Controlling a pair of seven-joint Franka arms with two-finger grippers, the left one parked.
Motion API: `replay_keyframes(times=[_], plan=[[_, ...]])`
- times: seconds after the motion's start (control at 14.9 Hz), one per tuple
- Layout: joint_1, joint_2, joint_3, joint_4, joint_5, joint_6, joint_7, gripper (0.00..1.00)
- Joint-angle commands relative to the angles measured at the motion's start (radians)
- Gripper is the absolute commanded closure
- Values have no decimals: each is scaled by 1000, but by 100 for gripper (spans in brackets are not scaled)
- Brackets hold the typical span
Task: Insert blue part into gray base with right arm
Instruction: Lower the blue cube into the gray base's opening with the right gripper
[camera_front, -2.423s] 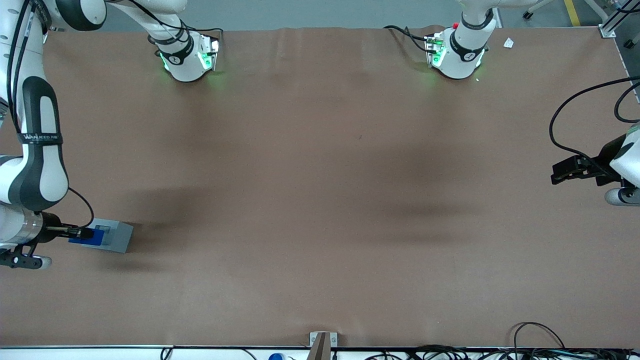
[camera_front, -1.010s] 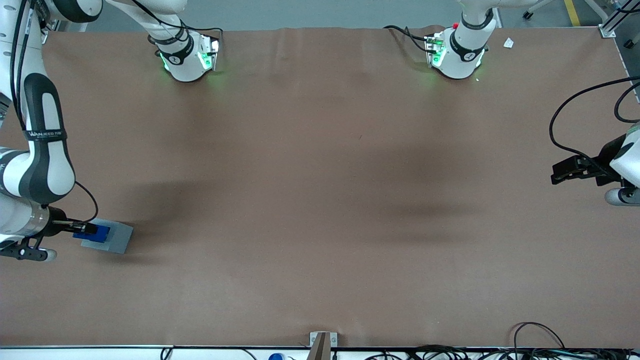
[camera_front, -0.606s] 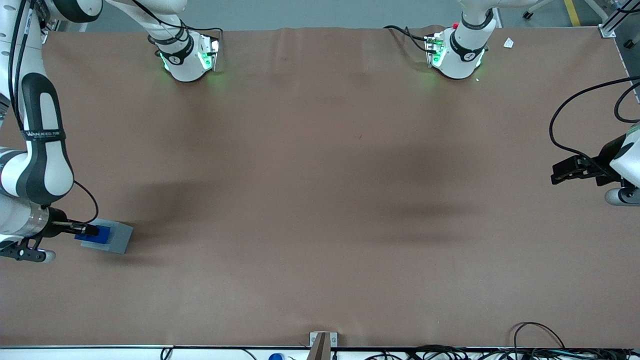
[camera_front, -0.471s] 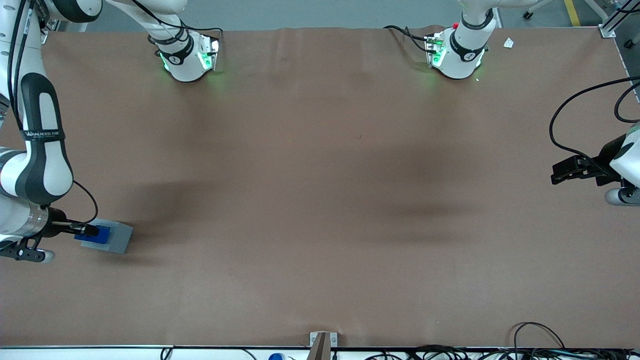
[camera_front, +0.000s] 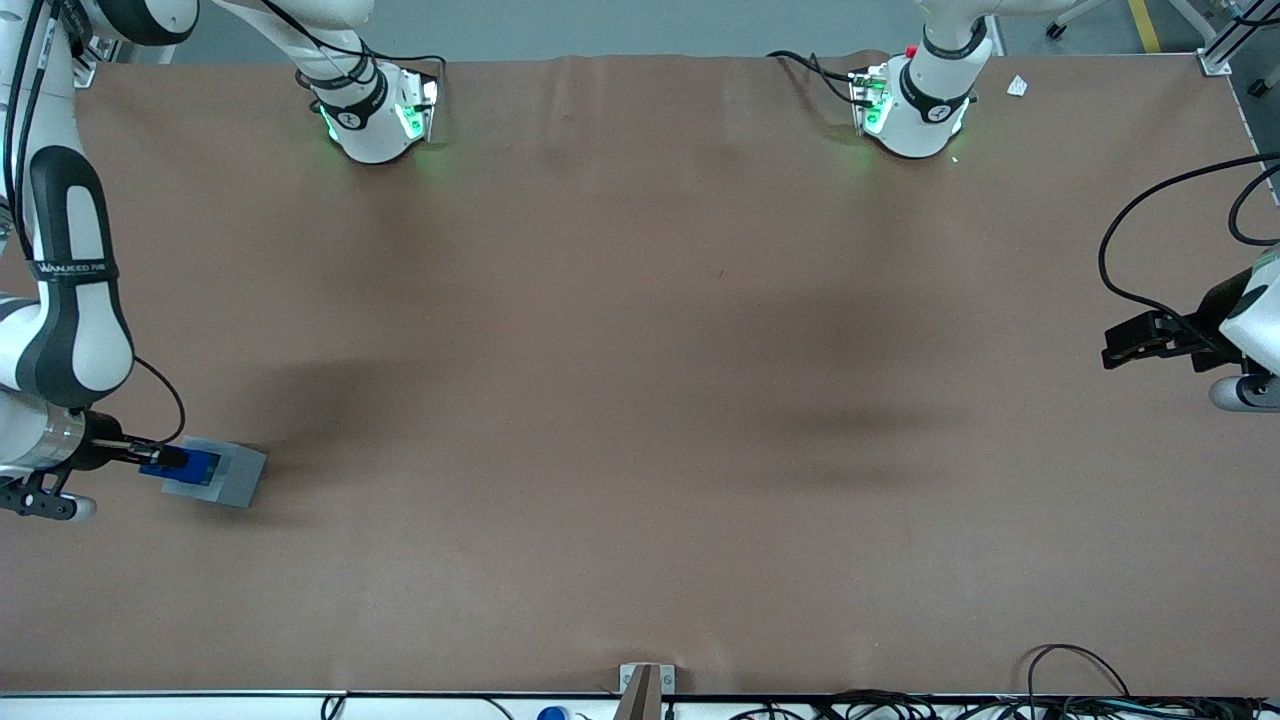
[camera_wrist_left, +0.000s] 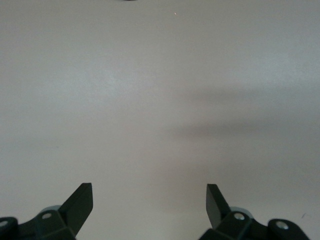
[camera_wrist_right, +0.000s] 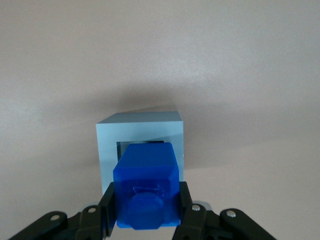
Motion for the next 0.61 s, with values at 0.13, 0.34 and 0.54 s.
replay_keyframes(times=[0.13,0.34,0.54], plan=[[-3,-10,14,-25,11,3,4,100],[2,-8,14,-27,11,5,7,100],[5,-2,14,-25,8,7,5,100]])
